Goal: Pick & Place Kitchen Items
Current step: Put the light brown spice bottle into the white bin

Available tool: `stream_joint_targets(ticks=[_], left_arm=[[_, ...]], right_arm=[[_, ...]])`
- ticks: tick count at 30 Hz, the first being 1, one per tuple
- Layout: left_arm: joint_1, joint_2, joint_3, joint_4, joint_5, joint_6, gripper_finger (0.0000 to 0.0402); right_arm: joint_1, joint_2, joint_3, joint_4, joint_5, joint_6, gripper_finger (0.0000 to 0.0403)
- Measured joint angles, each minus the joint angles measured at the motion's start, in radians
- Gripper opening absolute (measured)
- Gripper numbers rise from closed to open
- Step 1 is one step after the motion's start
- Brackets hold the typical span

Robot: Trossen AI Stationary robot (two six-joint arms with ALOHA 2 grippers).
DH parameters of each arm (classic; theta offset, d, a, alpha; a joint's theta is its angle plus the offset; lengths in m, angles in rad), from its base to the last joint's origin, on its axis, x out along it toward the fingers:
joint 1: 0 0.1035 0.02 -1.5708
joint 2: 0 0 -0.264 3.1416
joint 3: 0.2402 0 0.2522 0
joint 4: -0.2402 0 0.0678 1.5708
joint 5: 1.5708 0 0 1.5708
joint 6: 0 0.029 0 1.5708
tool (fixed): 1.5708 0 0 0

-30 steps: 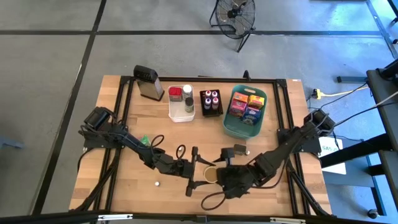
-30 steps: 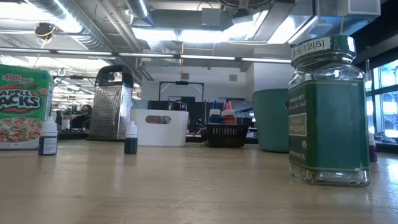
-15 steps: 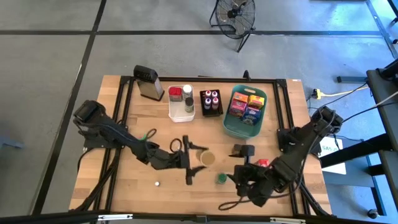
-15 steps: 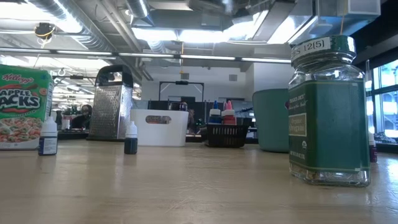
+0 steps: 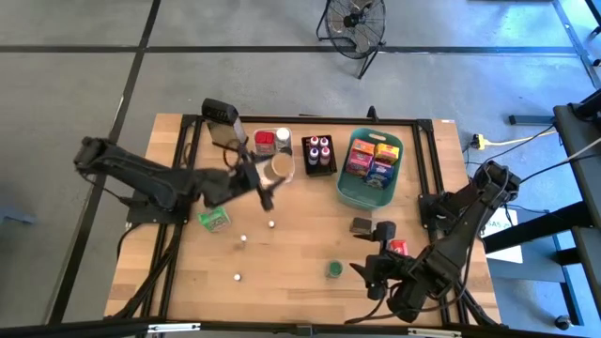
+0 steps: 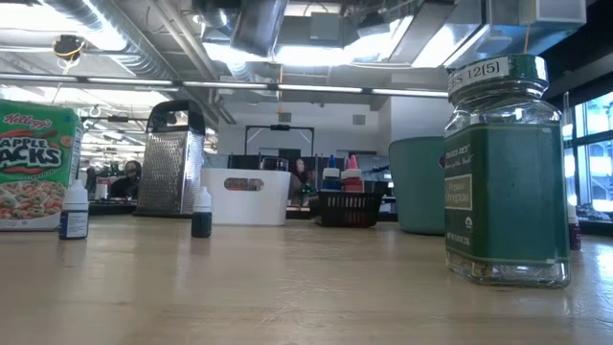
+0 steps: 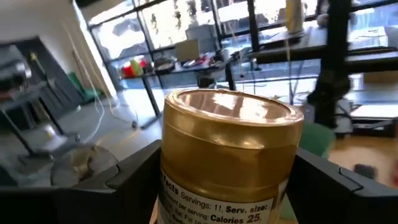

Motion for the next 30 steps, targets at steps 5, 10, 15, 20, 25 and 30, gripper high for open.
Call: stream_joint_targets(ticks=[5, 10, 15, 20, 25, 30], left_arm=[[0.176, -0.079, -0.257, 0.300, 0.190, -0.080, 0.0279], [0.282, -0.085, -0.446, 0.573, 0.252, -0.101, 0.0279], [0.320, -0.080, -0.534, 0.612, 0.272, -0.129, 0.0279], [0.372, -0.041, -0.594, 0.685, 0.309, -0.129, 0.0279], [0.498, -0.010, -0.641, 0.799, 0.476, -0.146, 0.0279], [0.622, 0.037, -0.649, 0.818, 0.673, -0.166, 0.0279]], right_arm=[[0.000, 0.000, 0.000, -0.014, 0.015, -0.010, 0.0369], [-0.007, 0.000, 0.000, -0.072, 0.090, -0.018, 0.0370], [-0.047, 0.000, 0.000, -0.124, 0.141, -0.019, 0.0370], [-0.124, 0.000, -0.001, -0.149, 0.142, -0.049, 0.0370], [-0.192, 0.000, -0.001, -0.150, 0.139, -0.084, 0.0370], [-0.232, 0.000, -0.001, -0.145, 0.139, -0.111, 0.0370]])
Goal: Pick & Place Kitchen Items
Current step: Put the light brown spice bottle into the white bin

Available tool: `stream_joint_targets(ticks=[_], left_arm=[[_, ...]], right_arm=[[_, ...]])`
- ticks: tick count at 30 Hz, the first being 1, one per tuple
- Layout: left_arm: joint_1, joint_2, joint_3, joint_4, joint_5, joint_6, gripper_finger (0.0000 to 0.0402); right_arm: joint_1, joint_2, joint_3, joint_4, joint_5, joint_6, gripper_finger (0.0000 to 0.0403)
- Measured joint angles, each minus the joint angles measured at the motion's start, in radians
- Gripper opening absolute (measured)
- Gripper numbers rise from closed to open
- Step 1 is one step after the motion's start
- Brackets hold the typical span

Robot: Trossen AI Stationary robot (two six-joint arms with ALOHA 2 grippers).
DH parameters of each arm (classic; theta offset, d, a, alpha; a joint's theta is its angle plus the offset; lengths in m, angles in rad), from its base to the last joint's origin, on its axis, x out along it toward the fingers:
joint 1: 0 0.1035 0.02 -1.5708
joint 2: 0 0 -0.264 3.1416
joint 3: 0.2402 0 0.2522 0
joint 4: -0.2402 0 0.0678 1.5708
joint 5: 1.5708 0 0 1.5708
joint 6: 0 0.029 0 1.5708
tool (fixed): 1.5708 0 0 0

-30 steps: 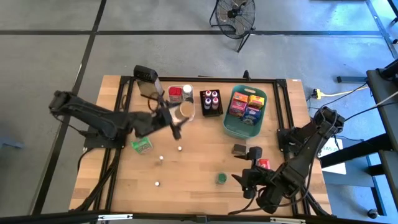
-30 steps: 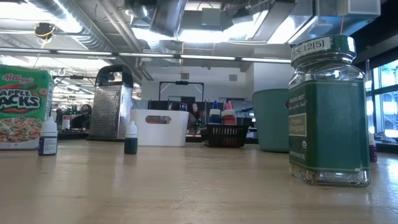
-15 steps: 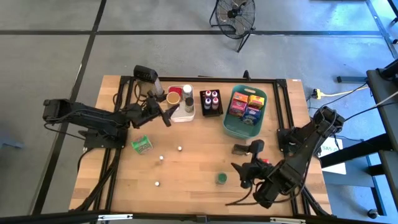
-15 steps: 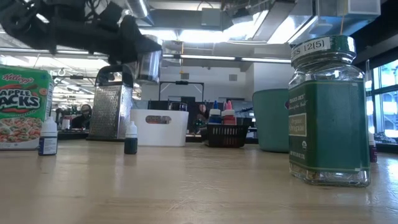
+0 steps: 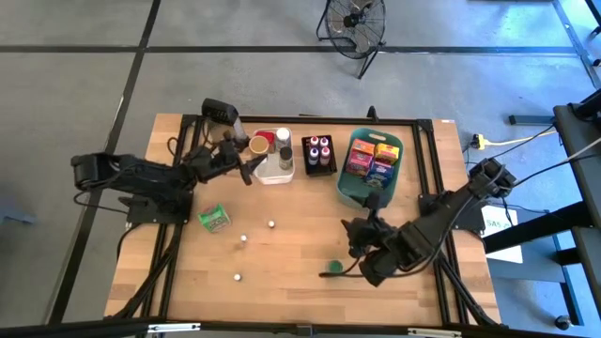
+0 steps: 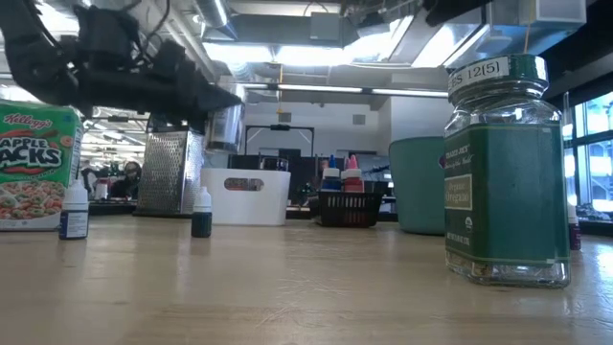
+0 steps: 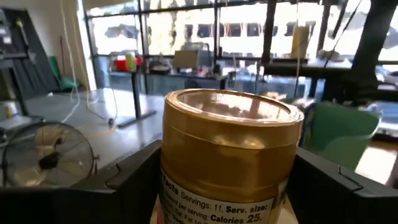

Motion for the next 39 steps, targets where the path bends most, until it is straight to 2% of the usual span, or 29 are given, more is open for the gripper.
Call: stream_joint_targets(ticks=[2, 9, 15, 28, 39], left_arm=[[0.042, 0.035, 0.000, 0.002, 0.037, 0.000, 0.0279], [0.145, 0.160, 0.001, 0.166, 0.217, -0.002, 0.0279], [0.179, 0.271, 0.000, 0.259, 0.281, -0.007, 0.0279], [0.228, 0.458, 0.001, 0.462, 0.342, -0.014, 0.0279], [0.237, 0.557, 0.050, 0.465, 0.362, -0.021, 0.0279]], right_arm=[[-0.013, 0.000, 0.000, 0.004, 0.000, -0.002, 0.0370], [-0.043, 0.000, 0.000, 0.011, 0.000, -0.024, 0.0370], [-0.065, 0.000, 0.000, 0.012, -0.001, -0.051, 0.0370], [-0.106, 0.000, 0.000, 0.013, -0.008, -0.075, 0.0370], [-0.128, 0.000, 0.000, 0.016, -0.021, -0.080, 0.0369]])
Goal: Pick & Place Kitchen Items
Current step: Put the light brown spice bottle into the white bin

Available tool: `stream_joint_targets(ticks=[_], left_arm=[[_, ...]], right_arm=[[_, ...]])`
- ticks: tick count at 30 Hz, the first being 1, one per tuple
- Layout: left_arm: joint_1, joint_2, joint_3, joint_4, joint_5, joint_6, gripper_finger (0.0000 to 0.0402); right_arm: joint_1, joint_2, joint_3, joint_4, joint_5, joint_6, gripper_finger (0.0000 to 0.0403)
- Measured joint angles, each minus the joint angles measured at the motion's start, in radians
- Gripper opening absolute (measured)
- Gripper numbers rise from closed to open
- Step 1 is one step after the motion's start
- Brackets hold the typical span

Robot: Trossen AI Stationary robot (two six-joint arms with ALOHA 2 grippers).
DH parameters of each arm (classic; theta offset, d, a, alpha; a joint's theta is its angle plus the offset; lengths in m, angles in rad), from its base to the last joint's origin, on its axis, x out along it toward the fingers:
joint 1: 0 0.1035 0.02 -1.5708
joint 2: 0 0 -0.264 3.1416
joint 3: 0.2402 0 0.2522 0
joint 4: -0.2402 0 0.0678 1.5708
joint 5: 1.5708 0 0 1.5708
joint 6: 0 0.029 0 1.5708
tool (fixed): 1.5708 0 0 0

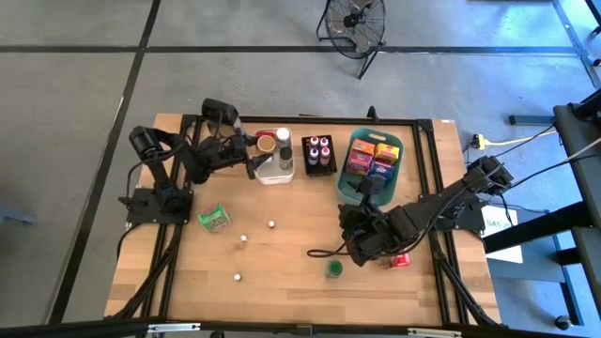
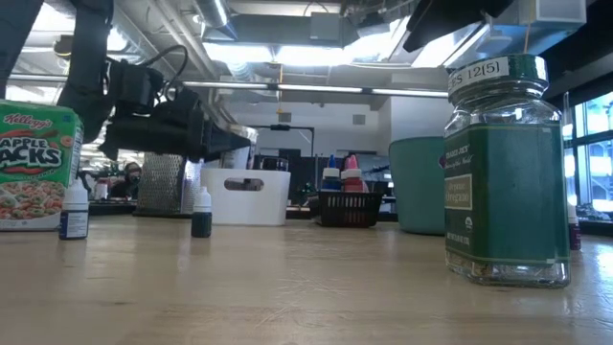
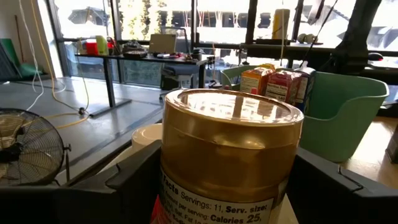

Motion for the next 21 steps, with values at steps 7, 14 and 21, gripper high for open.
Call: stream_joint_targets(ticks=[7, 14, 21], left_arm=[[0.000, 0.030, 0.002, -0.001, 0.007, 0.011, 0.0279], [0.000, 0.034, 0.000, 0.000, 0.008, 0.012, 0.0279], [0.000, 0.034, -0.001, -0.001, 0.009, 0.002, 0.0279]], right_arm=[[-0.002, 0.000, 0.000, 0.002, -0.016, -0.003, 0.0369], [-0.002, 0.000, 0.000, 0.001, -0.017, -0.010, 0.0369], [-0.002, 0.000, 0.000, 0.000, -0.017, -0.010, 0.0369]])
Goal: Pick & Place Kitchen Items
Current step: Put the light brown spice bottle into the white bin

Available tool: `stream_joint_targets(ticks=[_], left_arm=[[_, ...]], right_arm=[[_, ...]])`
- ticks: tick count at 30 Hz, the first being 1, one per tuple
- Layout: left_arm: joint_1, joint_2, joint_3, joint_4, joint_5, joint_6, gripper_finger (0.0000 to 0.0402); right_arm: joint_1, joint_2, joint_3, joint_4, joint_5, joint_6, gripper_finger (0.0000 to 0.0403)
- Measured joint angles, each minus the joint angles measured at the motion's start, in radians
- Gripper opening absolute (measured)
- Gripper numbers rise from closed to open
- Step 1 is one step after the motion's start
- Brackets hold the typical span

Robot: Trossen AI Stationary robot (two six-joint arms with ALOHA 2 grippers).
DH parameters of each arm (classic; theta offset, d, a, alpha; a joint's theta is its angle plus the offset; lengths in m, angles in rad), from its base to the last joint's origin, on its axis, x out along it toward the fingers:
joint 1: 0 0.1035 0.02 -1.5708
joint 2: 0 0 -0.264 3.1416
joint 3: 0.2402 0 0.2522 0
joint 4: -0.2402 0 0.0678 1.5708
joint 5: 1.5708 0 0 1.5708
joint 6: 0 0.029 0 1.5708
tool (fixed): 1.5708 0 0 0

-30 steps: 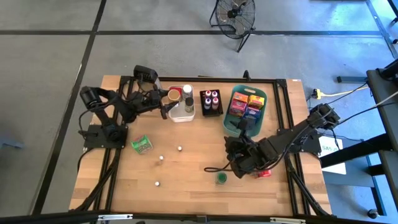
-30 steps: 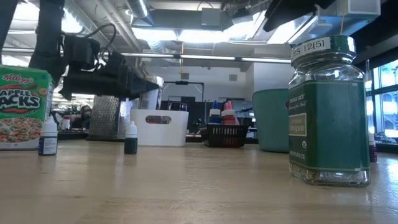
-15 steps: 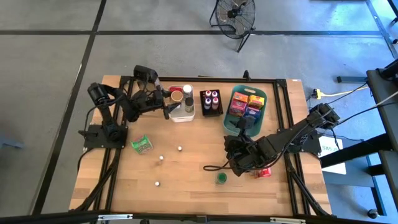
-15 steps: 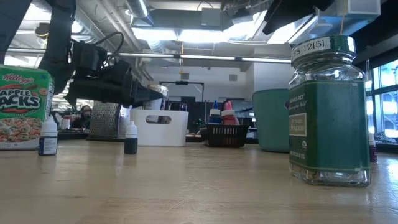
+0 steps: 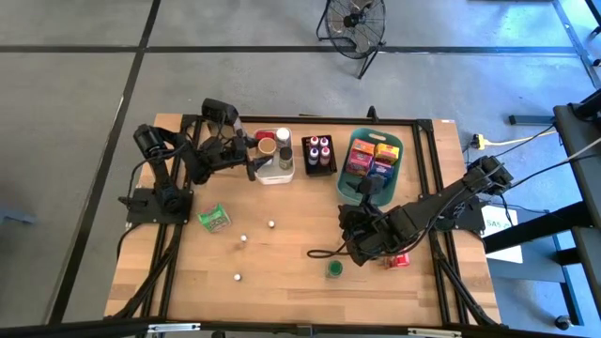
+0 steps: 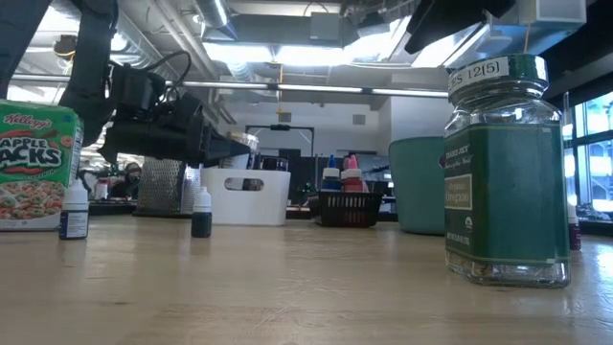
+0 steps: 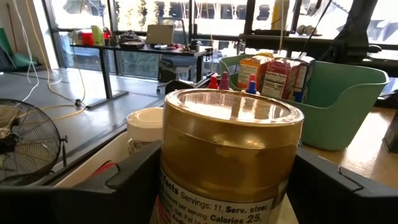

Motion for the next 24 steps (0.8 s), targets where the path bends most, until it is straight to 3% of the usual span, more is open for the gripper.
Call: stream_joint_targets(ticks=[5, 24], left_arm=[[0.000, 0.000, 0.000, -0.001, -0.014, -0.013, 0.0296], [-0.002, 0.000, 0.000, -0.037, -0.023, 0.004, 0.0296]], right_arm=[[0.000, 0.000, 0.000, 0.000, -0.003, 0.000, 0.0369], [-0.026, 0.000, 0.000, 0.006, -0.052, -0.008, 0.0369]])
